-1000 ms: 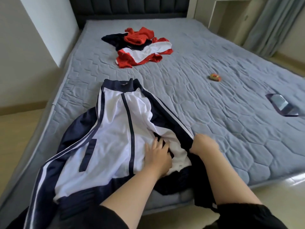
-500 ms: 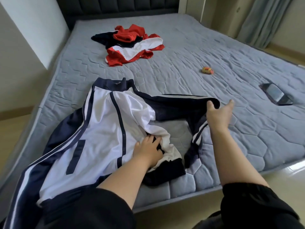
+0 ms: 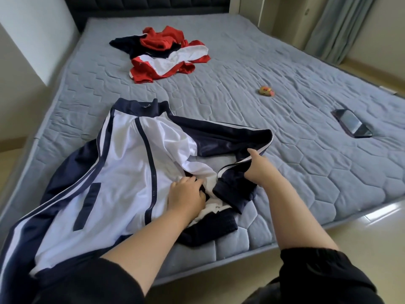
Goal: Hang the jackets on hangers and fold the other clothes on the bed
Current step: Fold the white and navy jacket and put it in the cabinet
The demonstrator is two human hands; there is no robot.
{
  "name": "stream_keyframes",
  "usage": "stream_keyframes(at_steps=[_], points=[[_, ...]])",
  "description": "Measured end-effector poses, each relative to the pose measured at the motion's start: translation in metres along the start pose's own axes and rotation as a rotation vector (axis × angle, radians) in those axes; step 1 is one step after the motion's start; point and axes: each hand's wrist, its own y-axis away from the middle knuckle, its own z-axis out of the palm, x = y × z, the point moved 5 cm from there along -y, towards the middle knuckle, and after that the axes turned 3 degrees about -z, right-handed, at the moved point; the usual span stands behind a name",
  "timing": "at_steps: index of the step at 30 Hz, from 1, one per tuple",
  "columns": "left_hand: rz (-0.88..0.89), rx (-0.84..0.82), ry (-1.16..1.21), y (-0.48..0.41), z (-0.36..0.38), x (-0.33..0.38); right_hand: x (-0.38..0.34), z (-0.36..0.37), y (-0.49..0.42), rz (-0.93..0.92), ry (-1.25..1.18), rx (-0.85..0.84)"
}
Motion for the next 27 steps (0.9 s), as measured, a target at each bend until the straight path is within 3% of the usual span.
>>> stream_keyframes(at_steps=[3, 8, 11, 15, 18, 21, 24, 25, 27], points=[[-0.104, 0.009, 0.182, 0.005, -0.01, 0.003, -0.005, -0.01, 0.009, -0.096, 0.129, 0.117], [-0.001, -0.102, 0.108, 0.001, -0.003, 0.003, -0.026, 0.032, 0.041, -0.232, 0.108, -0.353], [0.051, -0.106, 0.047, 0.003, -0.003, 0.003, -0.016, 0.039, 0.045, -0.188, 0.243, -0.318], [0.095, -0.055, 0.027, 0.008, -0.011, 0.003, -0.014, 0.019, 0.042, -0.104, 0.159, -0.116], [0.101, 0.002, 0.089, 0.005, -0.024, 0.012, -0.001, -0.006, 0.035, 0.054, -0.282, 0.11], [0.158, 0.029, 0.141, -0.001, -0.033, 0.03, 0.036, -0.049, 0.046, 0.322, -0.896, 0.645], [0.261, -0.02, 0.11, -0.011, -0.034, 0.05, 0.084, -0.07, 0.063, 0.497, -1.317, 1.13], [0.291, -0.043, 0.093, -0.015, -0.033, 0.056, 0.095, -0.07, 0.063, 0.522, -1.386, 1.198], [0.261, -0.094, 0.168, -0.025, -0.028, 0.062, 0.109, -0.063, 0.06, 0.617, -1.333, 1.174]])
